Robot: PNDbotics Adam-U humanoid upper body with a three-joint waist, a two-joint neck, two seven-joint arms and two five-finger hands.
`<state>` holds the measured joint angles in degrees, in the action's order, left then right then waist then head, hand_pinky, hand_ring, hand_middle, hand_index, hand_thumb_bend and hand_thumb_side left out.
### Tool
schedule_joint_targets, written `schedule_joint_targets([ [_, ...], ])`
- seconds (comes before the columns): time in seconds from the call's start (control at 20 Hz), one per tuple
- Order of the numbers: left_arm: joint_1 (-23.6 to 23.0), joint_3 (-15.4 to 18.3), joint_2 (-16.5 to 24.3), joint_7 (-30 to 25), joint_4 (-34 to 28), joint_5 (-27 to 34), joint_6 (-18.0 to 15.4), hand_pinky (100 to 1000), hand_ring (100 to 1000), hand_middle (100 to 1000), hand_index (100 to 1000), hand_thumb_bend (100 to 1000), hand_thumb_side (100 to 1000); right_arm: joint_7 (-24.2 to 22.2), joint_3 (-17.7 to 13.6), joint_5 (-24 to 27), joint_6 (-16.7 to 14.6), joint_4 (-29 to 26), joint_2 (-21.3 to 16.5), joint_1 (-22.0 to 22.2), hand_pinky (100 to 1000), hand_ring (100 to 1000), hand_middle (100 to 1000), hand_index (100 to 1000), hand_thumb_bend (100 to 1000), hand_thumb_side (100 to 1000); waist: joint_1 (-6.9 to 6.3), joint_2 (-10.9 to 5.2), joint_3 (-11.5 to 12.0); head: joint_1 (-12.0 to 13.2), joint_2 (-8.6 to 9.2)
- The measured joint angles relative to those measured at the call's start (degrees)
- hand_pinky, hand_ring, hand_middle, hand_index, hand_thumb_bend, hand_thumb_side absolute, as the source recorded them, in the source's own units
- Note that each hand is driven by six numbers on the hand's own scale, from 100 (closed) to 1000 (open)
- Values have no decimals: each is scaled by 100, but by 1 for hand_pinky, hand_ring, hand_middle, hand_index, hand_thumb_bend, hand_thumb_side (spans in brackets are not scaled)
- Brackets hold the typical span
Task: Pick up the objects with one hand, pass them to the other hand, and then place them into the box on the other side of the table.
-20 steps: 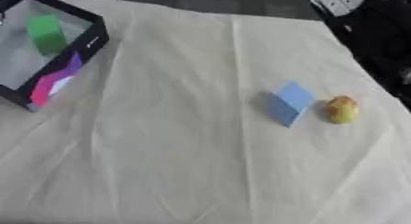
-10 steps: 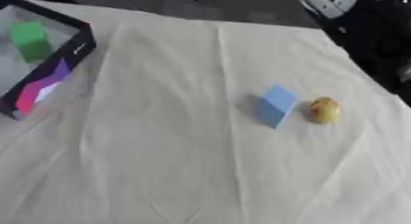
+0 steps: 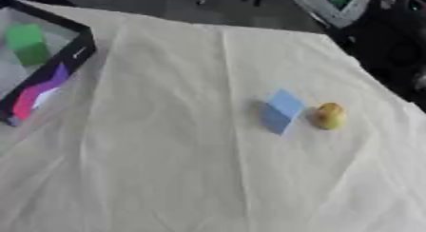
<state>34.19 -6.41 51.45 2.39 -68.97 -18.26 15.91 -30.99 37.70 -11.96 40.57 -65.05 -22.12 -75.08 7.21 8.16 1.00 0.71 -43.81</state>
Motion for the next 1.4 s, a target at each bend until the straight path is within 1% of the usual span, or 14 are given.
schedule_joint_targets([
  [0.15,-16,24,38,12,1,0,12,926,750,674,751,130,425,-165,24,122,-165,-34,-122,119,853,897,915,914,130,840,0,-23,-42,46,0],
  [0.35,-47,27,47,20,36,0,20,925,750,674,752,133,423,-367,58,228,-367,-37,-209,227,855,897,915,915,134,846,0,-29,-64,83,0],
  [0.55,-95,26,47,19,71,-4,21,924,750,674,752,134,422,-526,71,282,-526,-34,-300,362,860,899,915,918,183,806,0,-97,-98,126,-1],
  [0.7,-120,26,48,19,79,-18,21,924,750,673,752,132,424,-632,71,290,-632,-31,-466,527,865,903,918,921,203,798,1,-99,-118,169,-8],
  [0.85,-145,27,60,20,101,-23,22,924,749,673,752,131,426,-745,65,289,-745,-31,-668,688,871,908,920,926,237,777,35,-99,-145,205,-17],
  [0.9,-150,27,72,20,103,-24,22,924,749,673,752,131,425,-784,60,282,-784,-31,-712,733,867,900,908,928,264,754,46,-99,-146,214,-18],
  [0.95,-151,27,85,20,103,-25,22,924,749,673,752,131,424,-809,58,264,-809,-31,-754,782,862,887,883,936,302,711,51,-99,-152,222,-18],
  [1.15,-151,29,98,24,103,-28,26,922,748,672,751,125,428,-796,96,213,-796,15,-841,892,870,885,862,929,336,676,83,-99,-191,251,-18],
  [1.25,-152,29,98,26,103,-30,27,922,748,672,751,124,430,-783,152,220,-783,57,-842,912,871,880,854,922,394,624,111,-99,-210,259,-19],
  [1.3,-152,29,99,28,103,-32,29,922,748,672,751,124,430,-783,175,231,-783,76,-843,922,871,880,854,922,394,624,123,-99,-224,259,-19],
  [1.4,-152,29,100,35,103,-41,38,922,748,671,750,121,434,-783,209,275,-783,86,-848,989,875,882,857,922,405,587,140,-99,-254,260,-19],
])
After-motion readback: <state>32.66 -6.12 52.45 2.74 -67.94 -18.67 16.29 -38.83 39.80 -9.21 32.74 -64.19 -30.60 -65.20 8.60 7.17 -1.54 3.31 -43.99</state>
